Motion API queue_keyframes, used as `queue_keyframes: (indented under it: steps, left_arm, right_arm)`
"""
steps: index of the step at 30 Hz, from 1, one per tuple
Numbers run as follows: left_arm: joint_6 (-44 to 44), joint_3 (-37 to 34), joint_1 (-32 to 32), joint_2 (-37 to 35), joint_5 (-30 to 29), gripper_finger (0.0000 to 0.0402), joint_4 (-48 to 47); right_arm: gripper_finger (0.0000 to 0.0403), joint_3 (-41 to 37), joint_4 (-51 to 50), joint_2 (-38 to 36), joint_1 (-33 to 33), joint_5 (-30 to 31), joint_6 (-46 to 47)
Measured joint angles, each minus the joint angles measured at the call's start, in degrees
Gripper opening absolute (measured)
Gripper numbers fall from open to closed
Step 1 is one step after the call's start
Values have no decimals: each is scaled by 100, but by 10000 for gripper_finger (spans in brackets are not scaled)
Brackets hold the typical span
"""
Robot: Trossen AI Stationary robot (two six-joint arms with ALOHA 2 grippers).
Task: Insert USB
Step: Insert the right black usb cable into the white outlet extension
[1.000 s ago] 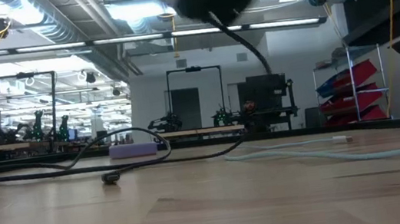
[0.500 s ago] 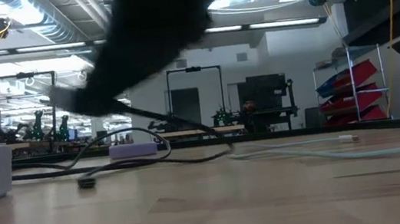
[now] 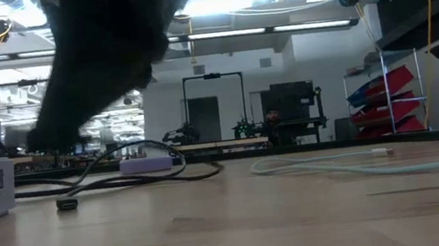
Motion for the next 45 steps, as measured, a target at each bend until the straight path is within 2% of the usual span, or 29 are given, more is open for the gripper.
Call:
queue_keyframes:
  steps: [5,11,16,21,27,31,35,45]
  left_arm:
    - [12,0,-7,0,-105,315,-25]
    - [11,0,35,0,-209,315,-41]
    - [-13,0,-27,0,-318,315,-56]
    - [374,0,-112,0,-293,315,-55]
    - [964,0,-275,0,-295,315,-107]
    - [1032,0,-304,0,-422,315,-208]
    - [1027,0,-308,0,-451,315,-197]
    - [1042,0,-313,0,-558,315,-198]
  right_arm:
    - [1,365,-30,199,-8,181,-115]
    - [1,288,-79,237,-6,440,29]
    - [1,281,5,235,26,394,159]
    - [1,283,426,288,149,493,-292]
    - [1,279,286,289,179,644,-13]
    - [1,283,466,400,195,634,1]
    - [1,278,806,679,245,867,19]
    - [1,279,871,700,223,767,171]
